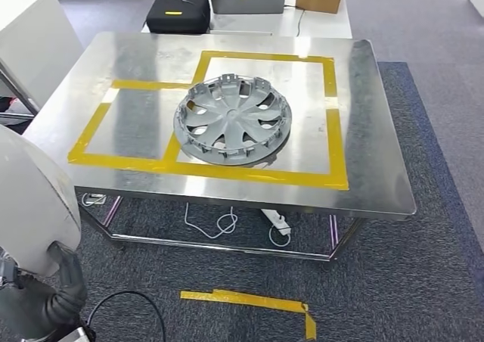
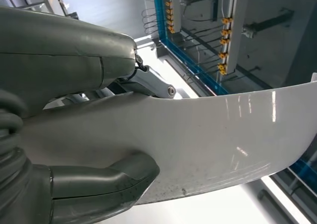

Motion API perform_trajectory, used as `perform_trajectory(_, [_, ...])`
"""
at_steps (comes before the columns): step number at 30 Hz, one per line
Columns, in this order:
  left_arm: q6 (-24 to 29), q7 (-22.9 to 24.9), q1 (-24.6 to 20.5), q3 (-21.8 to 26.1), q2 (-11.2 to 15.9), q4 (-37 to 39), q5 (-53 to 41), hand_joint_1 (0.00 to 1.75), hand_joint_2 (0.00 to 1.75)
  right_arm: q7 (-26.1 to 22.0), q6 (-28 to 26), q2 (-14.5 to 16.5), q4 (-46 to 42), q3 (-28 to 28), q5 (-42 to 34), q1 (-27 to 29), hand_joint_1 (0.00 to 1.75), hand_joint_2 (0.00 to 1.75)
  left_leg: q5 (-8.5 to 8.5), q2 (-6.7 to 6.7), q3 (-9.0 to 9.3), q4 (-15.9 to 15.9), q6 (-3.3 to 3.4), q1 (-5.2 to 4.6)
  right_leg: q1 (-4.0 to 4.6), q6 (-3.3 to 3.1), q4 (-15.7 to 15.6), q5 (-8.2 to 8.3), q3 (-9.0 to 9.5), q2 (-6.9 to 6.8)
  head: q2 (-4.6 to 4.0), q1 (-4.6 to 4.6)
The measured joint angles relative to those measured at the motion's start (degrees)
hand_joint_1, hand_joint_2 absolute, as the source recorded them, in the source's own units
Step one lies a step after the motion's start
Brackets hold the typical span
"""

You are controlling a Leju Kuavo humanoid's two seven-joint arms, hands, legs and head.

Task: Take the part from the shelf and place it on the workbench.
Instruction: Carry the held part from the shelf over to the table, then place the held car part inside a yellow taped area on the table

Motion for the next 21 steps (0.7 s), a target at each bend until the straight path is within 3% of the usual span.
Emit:
perform_trajectory(3, [0.0,0.0,0.0,0.1,-0.1,-0.1,0.0,1.75,1.75,-0.1,0.0,0.0,0.0,-0.1,0.0,0.0,0.0,1.75,-0.93,0.08,1.24,-2.6,0.75,-0.49,-0.01,0.9,-0.5,-0.43,-0.01,-0.35,0.0,0.02])
perform_trajectory(6, [0.0,0.0,0.1,0.2,-0.3,-0.2,0.0,1.75,1.75,-0.4,0.0,-0.1,-0.1,-0.3,0.0,-0.1,0.0,1.75,-0.96,-0.05,2.74,-4.4,1.16,0.08,0.13,1.71,0.6,-1.62,0.07,-0.3,0.0,0.22])
perform_trajectory(7, [0.0,0.0,0.1,0.3,-0.4,-0.2,0.0,1.75,1.75,-0.5,0.1,-0.1,-0.1,-0.3,0.0,-0.2,0.0,1.75,-1.0,-0.03,3.25,-4.8,1.34,0.26,0.14,1.88,3.1,-2.8,-1.25,-0.13,0.0,0.34])
perform_trajectory(9, [0.0,0.0,0.1,0.3,-0.4,-0.2,0.0,1.75,1.75,-0.7,0.1,-0.1,-0.2,-0.4,-0.1,-0.4,0.0,1.75,-1.45,0.0,3.71,-5.0,1.64,0.21,0.16,2.17,10.3,-5.29,-5.83,0.09,0.0,0.46])
perform_trajectory(10, [0.0,0.0,0.1,0.3,-0.4,-0.2,0.0,1.75,1.75,-0.8,0.1,-0.1,-0.2,-0.4,-0.1,-0.6,0.0,1.75,-1.75,-0.01,3.96,-5.0,1.71,0.17,0.16,2.31,12.9,-5.55,-7.8,0.1,0.0,0.45])
perform_trajectory(11, [0.0,0.0,0.1,0.3,-0.4,-0.2,0.0,1.75,1.75,-0.8,0.1,-0.1,-0.2,-0.5,-0.1,-0.8,0.0,1.75,-2.1,-0.07,4.32,-4.9,1.73,0.15,0.15,2.42,13.6,-4.67,-8.82,0.1,0.0,0.46])
perform_trajectory(12, [0.0,0.0,0.1,0.3,-0.4,-0.2,0.0,1.75,1.75,-0.8,0.1,-0.1,-0.2,-0.5,-0.1,-0.8,0.0,1.75,-2.49,-0.17,4.81,-4.9,1.68,0.15,0.12,2.5,12.2,-2.63,-8.74,0.09,0.0,0.47])
perform_trajectory(14, [0.0,0.0,0.1,0.3,-0.4,-0.2,0.0,1.75,1.75,-0.7,0.1,-0.1,-0.2,-0.5,0.0,-0.7,0.0,1.75,-3.39,-0.42,5.92,-4.8,1.37,0.13,0.03,2.46,6.0,2.17,-6.6,0.13,0.0,0.48])
perform_trajectory(15, [0.0,0.0,0.1,0.3,-0.4,-0.2,0.0,1.75,1.75,-0.6,0.1,-0.1,-0.2,-0.5,0.0,-0.6,0.0,1.75,-3.84,-0.52,6.27,-4.6,1.08,0.04,0.04,2.29,3.0,3.4,-5.29,0.16,0.0,0.46])
perform_trajectory(17, [0.0,0.0,0.1,0.3,-0.4,-0.2,0.0,1.75,1.75,-0.3,-0.1,-0.1,-0.2,-0.6,0.0,-0.5,0.0,1.75,-4.29,-0.56,6.36,-4.4,0.48,-0.11,0.23,1.56,0.6,3.29,-3.98,0.27,0.0,0.36])
perform_trajectory(21, [0.0,0.0,0.1,0.3,-0.4,-0.2,0.0,1.75,1.75,-0.3,-0.4,0.1,-0.2,-0.7,0.2,-0.4,0.0,1.75,-5.48,-0.37,5.8,-2.7,-0.62,0.03,-0.01,0.22,-0.3,2.92,-2.93,0.28,0.01,0.07])
